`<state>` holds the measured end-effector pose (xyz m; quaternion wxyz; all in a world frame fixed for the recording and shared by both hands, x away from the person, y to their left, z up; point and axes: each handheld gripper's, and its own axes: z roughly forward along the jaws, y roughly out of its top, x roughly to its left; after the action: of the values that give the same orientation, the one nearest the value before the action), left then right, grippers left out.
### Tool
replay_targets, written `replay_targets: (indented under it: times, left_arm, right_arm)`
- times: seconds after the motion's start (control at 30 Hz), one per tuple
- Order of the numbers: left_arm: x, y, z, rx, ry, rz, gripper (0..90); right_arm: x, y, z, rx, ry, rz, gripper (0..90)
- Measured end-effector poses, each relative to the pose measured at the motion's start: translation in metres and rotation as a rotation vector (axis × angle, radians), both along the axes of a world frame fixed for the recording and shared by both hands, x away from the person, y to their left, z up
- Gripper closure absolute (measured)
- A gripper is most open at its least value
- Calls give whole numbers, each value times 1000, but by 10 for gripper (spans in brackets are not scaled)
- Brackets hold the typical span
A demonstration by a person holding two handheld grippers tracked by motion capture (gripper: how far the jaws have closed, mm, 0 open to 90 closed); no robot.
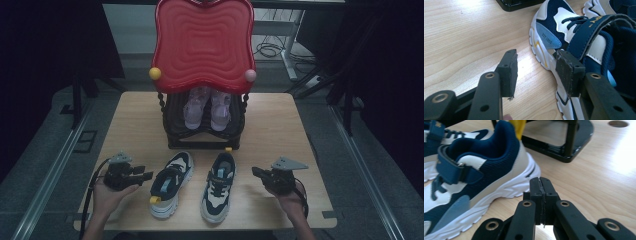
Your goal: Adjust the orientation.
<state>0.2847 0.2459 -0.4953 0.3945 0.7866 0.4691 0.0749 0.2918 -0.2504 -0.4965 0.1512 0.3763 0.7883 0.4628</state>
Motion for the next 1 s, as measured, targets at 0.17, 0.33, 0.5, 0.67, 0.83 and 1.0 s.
replay_targets:
  times: [0.17, 0.33, 0.5, 0.67, 0.83, 1.0]
  left_arm:
    - [0, 1, 0, 0, 8, -5, 501]
    - [1, 3, 1, -34, 12, -9, 491]
    - [1, 4, 2, -42, 12, -11, 489]
    - [1, 5, 1, -39, 16, -10, 489]
    - [2, 6, 0, -38, 17, -13, 488]
    - [2, 7, 0, -42, 19, -12, 488]
  right_arm:
    - [-6, 8, 0, -15, 6, 51, 890]
    - [-9, 13, 11, -23, -27, 94, 889]
    - [12, 29, 40, -29, -44, 140, 890]
    - [36, 50, 53, -57, -37, 162, 890]
    - [53, 80, 60, -81, -11, 199, 890]
    - [66, 108, 62, -103, 33, 218, 890]
